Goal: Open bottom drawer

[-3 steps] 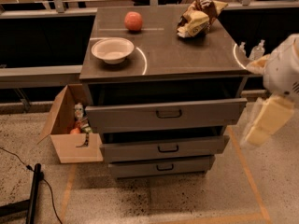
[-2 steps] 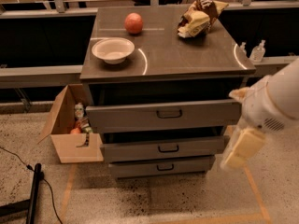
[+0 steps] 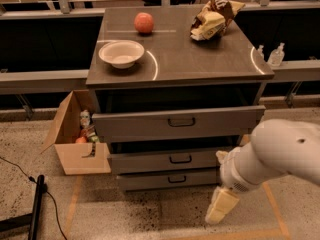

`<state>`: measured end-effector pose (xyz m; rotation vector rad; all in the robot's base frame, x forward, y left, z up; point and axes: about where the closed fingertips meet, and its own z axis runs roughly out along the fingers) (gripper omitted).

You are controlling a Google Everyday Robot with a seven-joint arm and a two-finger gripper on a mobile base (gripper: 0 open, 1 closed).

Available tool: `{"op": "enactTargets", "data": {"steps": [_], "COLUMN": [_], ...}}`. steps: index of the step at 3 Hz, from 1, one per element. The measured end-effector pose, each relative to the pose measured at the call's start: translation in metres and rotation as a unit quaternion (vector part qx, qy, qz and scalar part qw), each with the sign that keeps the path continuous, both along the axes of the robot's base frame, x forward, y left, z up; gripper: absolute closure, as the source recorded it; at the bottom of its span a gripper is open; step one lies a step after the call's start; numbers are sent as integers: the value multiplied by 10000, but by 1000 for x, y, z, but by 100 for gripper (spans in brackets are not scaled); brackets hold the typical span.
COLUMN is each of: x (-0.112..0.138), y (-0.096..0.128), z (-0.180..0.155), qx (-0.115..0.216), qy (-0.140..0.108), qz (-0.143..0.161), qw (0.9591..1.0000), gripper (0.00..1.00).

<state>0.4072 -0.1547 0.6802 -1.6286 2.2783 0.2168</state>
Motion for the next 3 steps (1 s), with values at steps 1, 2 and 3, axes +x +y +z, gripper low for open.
{"op": "enactTargets", "data": {"steps": [1, 2, 3], "x": [-1, -1, -6], "y": [1, 1, -17], "z": [-27, -25, -59], "qx": [-52, -45, -8], "qy": [130, 134, 97], "qz": [-215, -220, -417], "qw": [9997, 9997, 9991], "gripper": [0, 0, 0]}}
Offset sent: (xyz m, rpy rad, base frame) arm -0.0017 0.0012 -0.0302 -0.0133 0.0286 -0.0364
